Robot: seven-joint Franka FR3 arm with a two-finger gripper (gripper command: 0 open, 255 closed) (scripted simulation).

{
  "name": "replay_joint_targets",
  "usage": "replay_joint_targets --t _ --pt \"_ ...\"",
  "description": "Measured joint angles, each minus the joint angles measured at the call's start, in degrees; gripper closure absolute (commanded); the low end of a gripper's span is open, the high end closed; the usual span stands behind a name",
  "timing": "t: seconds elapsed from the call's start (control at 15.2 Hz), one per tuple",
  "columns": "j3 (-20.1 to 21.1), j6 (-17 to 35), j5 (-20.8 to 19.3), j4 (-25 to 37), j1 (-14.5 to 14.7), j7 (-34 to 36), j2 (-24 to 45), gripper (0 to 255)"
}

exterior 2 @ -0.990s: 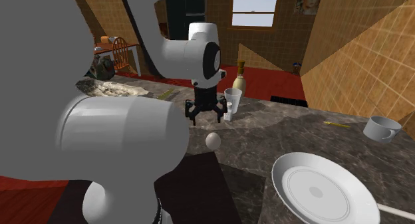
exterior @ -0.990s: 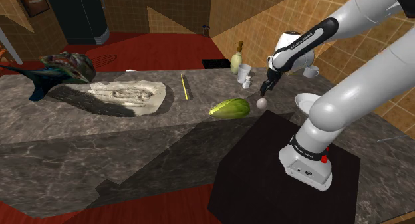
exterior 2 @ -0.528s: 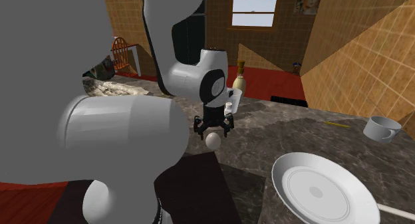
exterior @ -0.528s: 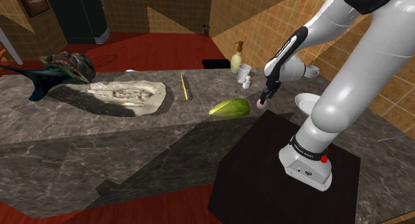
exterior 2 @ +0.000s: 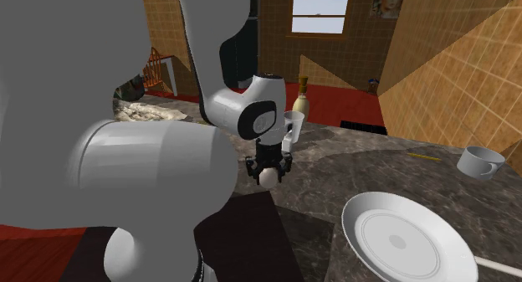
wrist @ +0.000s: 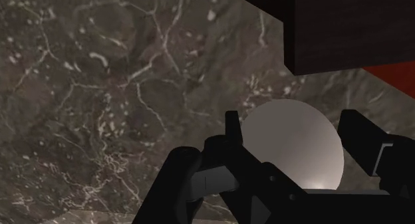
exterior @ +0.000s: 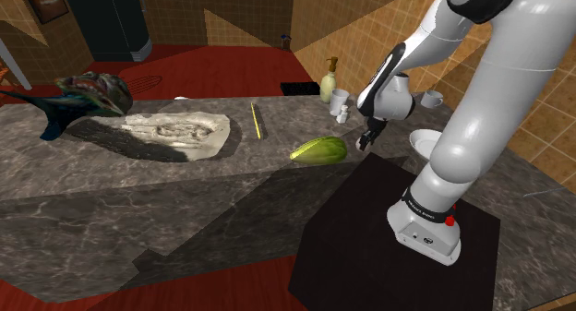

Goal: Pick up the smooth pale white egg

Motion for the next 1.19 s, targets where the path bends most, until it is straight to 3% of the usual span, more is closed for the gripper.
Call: replay_joint_targets --t 0.53,0.59,0.92,1.19 --pt "0.30 0.12 0.49 0.14 -0.24 -0.37 0.16 255" --pt "-0.78 -0.36 -0.85 0.03 0.48 0.64 -0.39 255" --pt "-8.43 -4.44 -15.13 -0.93 4.48 10.82 -6.44 255" --pt "-9.89 -8.67 -25.76 -1.29 3.35 18.21 -12.03 255"
